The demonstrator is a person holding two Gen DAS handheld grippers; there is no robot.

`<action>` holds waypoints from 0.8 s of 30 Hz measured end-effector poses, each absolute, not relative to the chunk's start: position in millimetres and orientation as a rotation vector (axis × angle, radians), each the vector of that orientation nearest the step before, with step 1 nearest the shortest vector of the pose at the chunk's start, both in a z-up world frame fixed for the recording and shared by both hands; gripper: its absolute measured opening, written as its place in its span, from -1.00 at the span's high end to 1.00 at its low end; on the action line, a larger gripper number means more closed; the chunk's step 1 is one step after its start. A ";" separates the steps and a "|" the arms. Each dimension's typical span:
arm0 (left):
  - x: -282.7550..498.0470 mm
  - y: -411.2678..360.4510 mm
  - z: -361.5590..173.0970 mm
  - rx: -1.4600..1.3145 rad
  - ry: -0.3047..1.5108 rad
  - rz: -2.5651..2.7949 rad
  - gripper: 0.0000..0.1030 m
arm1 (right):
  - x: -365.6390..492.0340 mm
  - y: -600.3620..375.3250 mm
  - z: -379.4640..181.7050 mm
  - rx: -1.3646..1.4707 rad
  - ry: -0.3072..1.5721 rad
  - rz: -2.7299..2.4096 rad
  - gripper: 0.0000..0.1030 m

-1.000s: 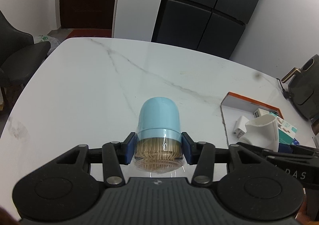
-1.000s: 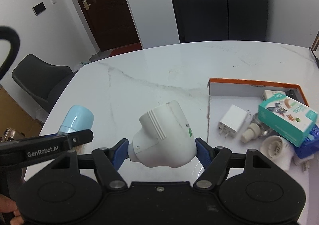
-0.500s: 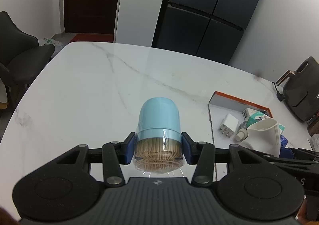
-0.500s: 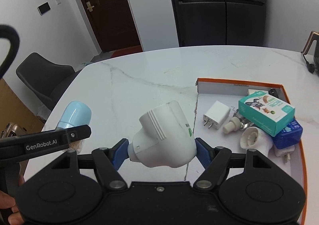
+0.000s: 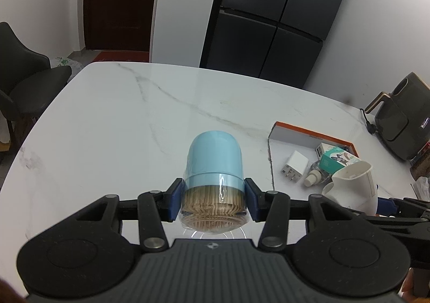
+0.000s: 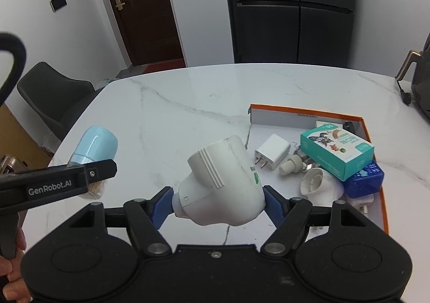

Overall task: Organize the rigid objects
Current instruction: 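Lift and carry the toothpick jar and white diffuser toward the tray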

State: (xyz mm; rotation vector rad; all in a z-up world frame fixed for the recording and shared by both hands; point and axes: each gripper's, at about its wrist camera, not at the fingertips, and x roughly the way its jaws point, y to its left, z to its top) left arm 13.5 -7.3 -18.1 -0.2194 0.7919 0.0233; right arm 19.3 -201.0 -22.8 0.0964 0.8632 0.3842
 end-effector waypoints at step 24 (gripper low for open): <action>-9.6 -33.4 -14.7 -0.205 0.799 0.001 0.06 | -2.1 -230.1 -23.8 0.098 0.867 0.384 -0.67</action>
